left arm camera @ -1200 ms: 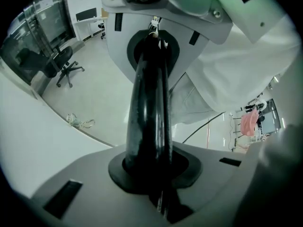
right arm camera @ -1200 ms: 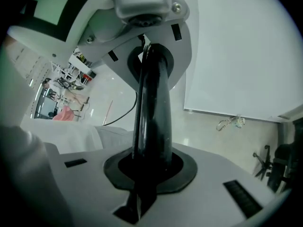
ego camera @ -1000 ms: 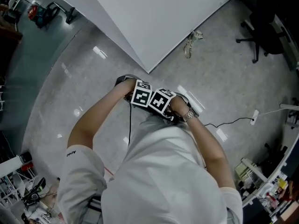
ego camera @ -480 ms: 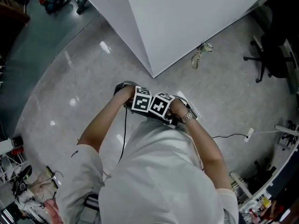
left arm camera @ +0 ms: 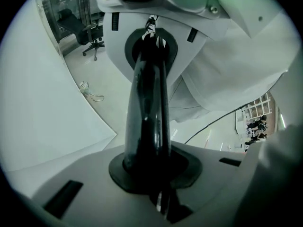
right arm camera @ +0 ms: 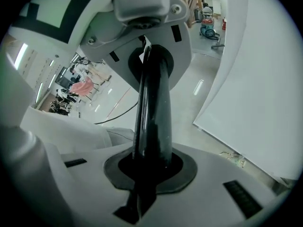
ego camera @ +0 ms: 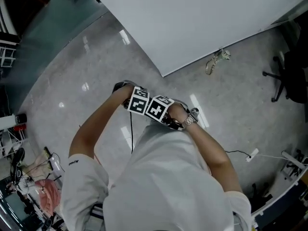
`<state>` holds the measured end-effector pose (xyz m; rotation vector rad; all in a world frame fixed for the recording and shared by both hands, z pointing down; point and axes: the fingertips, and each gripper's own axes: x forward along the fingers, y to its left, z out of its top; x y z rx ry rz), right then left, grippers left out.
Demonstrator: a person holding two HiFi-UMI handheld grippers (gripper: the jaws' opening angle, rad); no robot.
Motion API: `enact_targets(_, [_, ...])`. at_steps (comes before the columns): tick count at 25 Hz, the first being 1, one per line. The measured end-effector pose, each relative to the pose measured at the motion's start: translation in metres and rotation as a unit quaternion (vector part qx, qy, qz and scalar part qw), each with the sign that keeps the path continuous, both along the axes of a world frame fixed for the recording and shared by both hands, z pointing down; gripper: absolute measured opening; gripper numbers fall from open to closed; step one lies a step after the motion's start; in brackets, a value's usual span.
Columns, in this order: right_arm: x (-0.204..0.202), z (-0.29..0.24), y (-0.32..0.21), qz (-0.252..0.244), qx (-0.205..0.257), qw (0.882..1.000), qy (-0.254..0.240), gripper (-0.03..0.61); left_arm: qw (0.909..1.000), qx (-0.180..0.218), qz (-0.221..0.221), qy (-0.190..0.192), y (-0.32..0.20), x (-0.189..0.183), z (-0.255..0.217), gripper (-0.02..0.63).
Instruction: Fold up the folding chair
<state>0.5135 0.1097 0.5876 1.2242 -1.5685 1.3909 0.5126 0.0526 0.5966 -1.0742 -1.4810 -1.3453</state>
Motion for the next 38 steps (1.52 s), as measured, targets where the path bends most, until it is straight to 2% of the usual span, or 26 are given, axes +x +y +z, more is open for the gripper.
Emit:
enact_targets(2, [0.004,-0.002,0.013,-0.011,0.007,1.0,0.001,0.044,0.9999,0.006,-0.015,0.003,0.014,0.002,-0.003,0.055])
enact_targets(5, [0.01,-0.008,0.033,-0.045,0.018,0.999,0.007,0.044,0.9976,0.013,-0.067,0.008,0.034,0.001,-0.01,0.055])
enact_targets(10, [0.016,-0.016,0.05,-0.116,0.024,0.992,0.035,0.043,0.987,0.018,-0.158,0.023,0.054,-0.004,-0.018,0.055])
enact_targets(14, [0.016,-0.02,0.059,-0.166,0.024,0.984,0.055,0.043,0.9777,0.014,-0.205,0.041,0.065,-0.009,-0.021,0.055])
enact_targets(24, [0.02,-0.024,0.061,-0.234,0.028,0.967,0.092,0.043,0.9564,-0.007,-0.28,0.082,0.073,-0.011,-0.021,0.055])
enact_targets(28, [0.041,-0.028,0.052,-0.258,0.027,0.961,0.096,0.044,0.9461,-0.004,-0.309,0.097,0.065,0.008,-0.024,0.055])
enact_targets(31, [0.065,-0.03,0.043,-0.257,0.025,0.961,0.095,0.044,0.9448,-0.003,-0.311,0.103,0.056,0.033,-0.025,0.055])
enact_targets(35, [0.095,-0.031,0.029,-0.251,0.022,0.965,0.067,0.046,0.9461,-0.005,-0.311,0.089,0.042,0.063,-0.024,0.055])
enact_targets(38, [0.114,-0.026,0.017,-0.274,0.033,0.958,0.073,0.046,0.9418,-0.005,-0.325,0.084,0.03,0.08,-0.019,0.055])
